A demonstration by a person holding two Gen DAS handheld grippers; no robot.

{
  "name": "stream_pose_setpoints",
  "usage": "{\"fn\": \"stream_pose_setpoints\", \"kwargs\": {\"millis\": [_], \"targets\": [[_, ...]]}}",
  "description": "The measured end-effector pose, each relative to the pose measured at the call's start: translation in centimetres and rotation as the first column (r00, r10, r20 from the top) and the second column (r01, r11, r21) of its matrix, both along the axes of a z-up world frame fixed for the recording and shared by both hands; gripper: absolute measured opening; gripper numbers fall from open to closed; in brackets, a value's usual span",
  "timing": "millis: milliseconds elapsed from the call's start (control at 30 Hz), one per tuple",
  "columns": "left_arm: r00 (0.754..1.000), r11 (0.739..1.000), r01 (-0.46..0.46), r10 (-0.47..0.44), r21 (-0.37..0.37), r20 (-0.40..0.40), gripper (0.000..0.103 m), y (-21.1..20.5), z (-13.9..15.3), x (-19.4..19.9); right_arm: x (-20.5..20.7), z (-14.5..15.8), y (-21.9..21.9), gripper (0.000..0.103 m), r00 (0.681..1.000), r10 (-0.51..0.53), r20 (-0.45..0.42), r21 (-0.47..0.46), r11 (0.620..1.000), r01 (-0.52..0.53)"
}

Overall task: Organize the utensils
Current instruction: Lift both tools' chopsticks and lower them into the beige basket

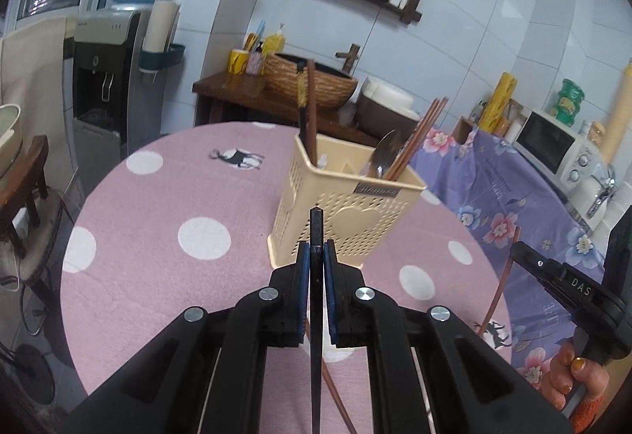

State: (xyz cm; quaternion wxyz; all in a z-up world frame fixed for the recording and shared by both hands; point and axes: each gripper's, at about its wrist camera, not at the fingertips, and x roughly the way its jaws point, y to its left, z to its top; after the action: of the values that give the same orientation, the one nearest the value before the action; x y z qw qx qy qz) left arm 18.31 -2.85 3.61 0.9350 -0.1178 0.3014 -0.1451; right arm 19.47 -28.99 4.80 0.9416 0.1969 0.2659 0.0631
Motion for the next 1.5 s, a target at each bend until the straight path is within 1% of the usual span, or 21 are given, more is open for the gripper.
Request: {"fn": "stream_pose_setpoints", "kwargs": {"millis": [167,400,667,733,933,1133,1200,1300,1400,1500], "targets": [[0.999,1.0,0.014,-0.014,0.001,0.032,0.008,-0.3,1.2,-0.9,-1.8,2.1,0.5,0.008,0.998,0.025,0.055,-0.007,1.0,-0.025],[0.998,0.999,0.034,-0.033,-0.009,0.056,0.008,-0.3,2.3,-1.7,-3.3,3.9,1.1,0.008,0.994,0.047,0.102,-0.024,0.999,-0.045],[0.997,0.999,0.045,-0.045,-0.011,0.068,0.008,-0.3,2.7,-2.4,-3.4,4.2,1.5,0.008,0.991,0.078,0.111,-0.021,0.997,-0.076],[0.996,0.999,0.046,-0.046,-0.008,0.075,0.008,-0.2,3.0,-2.5,-3.4,4.5,1.7,0.008,0.989,0.083,0.119,-0.033,0.996,-0.079],[0.993,0.998,0.063,-0.063,0.003,0.105,0.008,-0.5,4.5,-2.3,-3.1,6.8,2.2,0.008,0.981,0.111,0.156,-0.073,0.992,-0.101],[0.982,0.997,0.078,-0.081,0.023,0.172,0.008,-1.0,7.8,-1.7,-1.4,10.4,3.1,0.008,0.971,0.133,0.199,-0.137,0.985,-0.107],[0.977,0.996,0.082,-0.086,0.027,0.196,0.008,-1.2,9.2,-1.4,-0.4,12.1,3.2,0.008,0.967,0.134,0.215,-0.141,0.984,-0.105],[0.964,0.997,0.073,-0.079,0.031,0.254,0.008,-1.4,12.3,-0.6,1.2,15.0,3.1,0.008,0.961,0.117,0.25,-0.149,0.985,-0.081],[0.944,0.999,0.04,-0.049,0.036,0.325,0.008,-1.5,15.8,0.4,3.0,17.8,3.3,0.008,0.953,0.099,0.287,-0.166,0.985,-0.053],[0.935,0.999,0.014,-0.025,0.033,0.354,0.008,-1.8,18.2,2.0,4.9,19.9,3.3,0.008,0.944,0.069,0.323,-0.161,0.987,-0.017]]}}
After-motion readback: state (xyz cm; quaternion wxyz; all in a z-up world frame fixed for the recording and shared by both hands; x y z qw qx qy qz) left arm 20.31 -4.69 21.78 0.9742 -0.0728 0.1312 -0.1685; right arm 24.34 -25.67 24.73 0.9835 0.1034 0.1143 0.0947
